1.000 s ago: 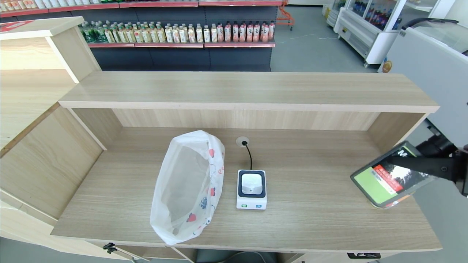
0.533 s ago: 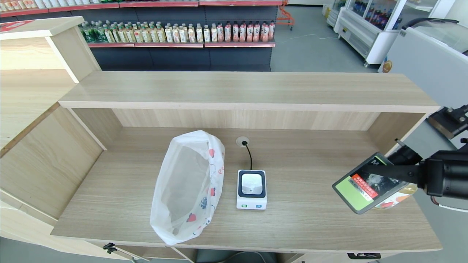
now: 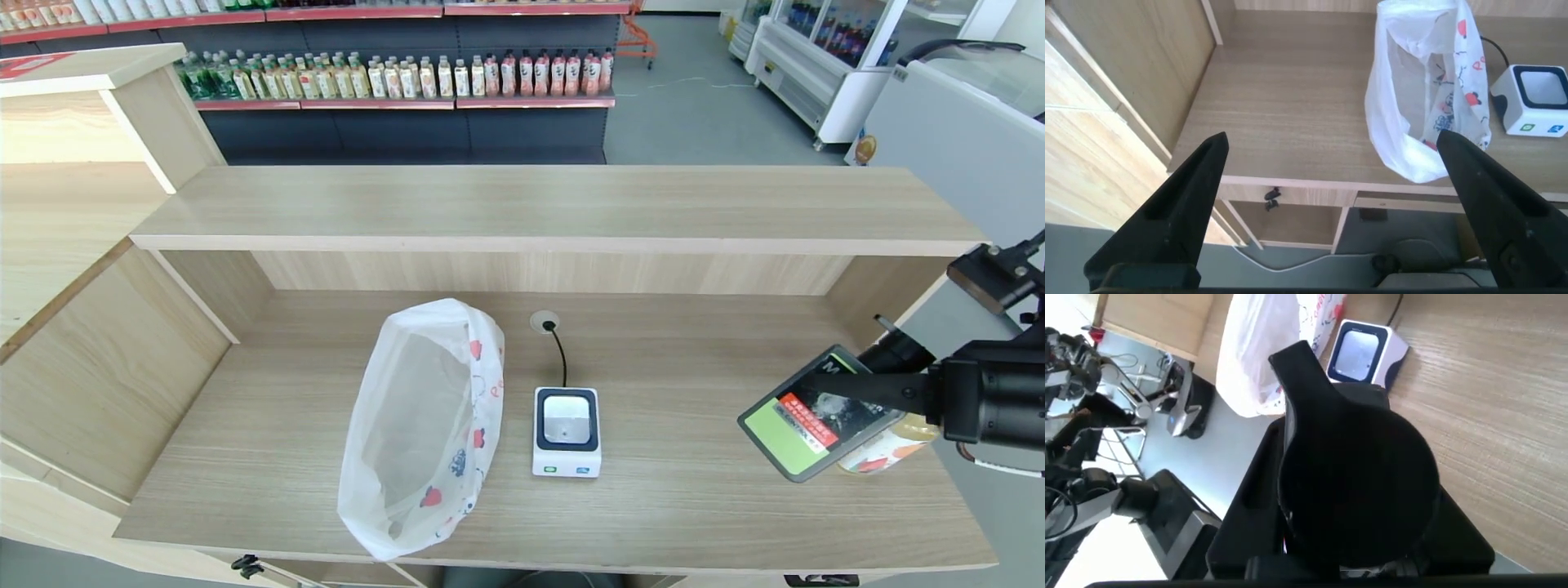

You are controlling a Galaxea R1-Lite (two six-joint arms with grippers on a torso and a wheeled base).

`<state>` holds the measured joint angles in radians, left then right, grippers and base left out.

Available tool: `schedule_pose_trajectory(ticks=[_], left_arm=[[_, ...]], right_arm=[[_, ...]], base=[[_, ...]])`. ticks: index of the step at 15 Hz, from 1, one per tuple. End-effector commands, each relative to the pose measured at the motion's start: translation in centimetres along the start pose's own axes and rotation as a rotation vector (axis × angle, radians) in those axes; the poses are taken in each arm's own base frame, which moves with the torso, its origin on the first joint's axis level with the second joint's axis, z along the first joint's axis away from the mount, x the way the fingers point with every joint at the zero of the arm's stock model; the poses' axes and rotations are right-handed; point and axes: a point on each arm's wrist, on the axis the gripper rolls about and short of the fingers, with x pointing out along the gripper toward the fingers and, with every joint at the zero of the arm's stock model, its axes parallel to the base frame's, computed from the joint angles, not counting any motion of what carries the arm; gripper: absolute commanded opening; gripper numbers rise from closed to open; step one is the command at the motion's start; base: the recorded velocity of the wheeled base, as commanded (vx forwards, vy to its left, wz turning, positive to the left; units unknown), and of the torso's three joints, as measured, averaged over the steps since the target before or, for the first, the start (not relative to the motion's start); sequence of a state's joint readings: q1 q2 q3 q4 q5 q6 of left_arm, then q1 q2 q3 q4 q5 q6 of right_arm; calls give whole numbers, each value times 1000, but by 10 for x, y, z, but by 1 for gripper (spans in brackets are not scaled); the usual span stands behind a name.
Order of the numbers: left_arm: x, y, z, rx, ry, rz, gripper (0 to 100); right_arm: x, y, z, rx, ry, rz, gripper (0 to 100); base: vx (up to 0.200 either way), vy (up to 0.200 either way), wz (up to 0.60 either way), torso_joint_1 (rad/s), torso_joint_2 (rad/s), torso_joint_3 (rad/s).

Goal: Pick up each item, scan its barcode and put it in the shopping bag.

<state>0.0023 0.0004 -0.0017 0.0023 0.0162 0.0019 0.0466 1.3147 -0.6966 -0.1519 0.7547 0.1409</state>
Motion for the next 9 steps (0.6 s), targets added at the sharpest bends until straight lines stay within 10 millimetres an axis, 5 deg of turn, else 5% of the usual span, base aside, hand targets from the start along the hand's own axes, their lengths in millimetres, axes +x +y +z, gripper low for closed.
schedule_pose_trajectory(ticks=[1,4,9], left_arm=[[0,0,0,0,0,0,100],[0,0,0,3,0,0,100],[0,0,0,1,0,0,100]], right_arm=[[1,-1,0,4,5,0,0],[10,-6,-4,16,31,-54,0],[65,-30,-8,-8,73,-128,0]], base=[[0,200,0,22,7,2],[0,67,0,11,6,-2],[0,0,0,0,0,0]])
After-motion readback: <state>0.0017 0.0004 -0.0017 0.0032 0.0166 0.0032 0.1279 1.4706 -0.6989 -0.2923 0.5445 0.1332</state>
